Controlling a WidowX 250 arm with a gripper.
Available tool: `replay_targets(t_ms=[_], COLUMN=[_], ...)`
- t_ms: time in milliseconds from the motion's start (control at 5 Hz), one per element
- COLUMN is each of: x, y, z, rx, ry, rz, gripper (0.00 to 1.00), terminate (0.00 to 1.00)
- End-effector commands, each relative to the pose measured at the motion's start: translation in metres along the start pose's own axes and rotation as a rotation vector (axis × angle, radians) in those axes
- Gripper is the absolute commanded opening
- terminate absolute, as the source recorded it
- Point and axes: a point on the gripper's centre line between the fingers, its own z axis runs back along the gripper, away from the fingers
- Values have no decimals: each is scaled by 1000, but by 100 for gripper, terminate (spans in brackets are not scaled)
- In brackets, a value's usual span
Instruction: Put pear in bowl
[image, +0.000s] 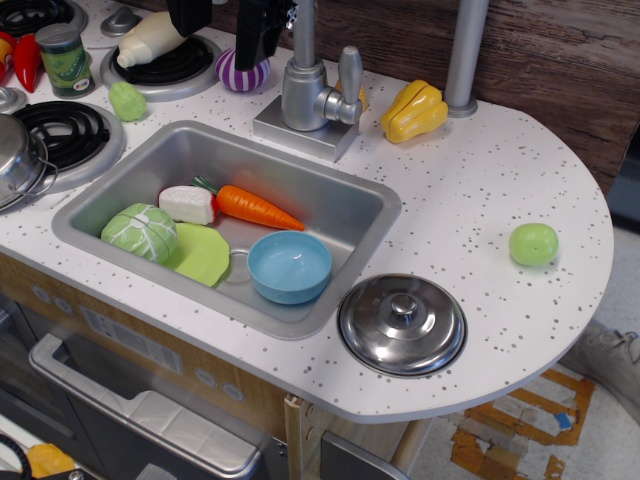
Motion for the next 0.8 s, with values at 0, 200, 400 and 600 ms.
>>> replay_targets(t_ms=[0,200,400,600], x=[0,22,44,66], y=[0,-30,-62,-105], z=[0,12,21,22], rx=[0,-40,-99,-128], ry=[0,24,36,-3], rz=[0,122,224,308], gripper=[100,100,100,100], terminate=[0,0,0,0])
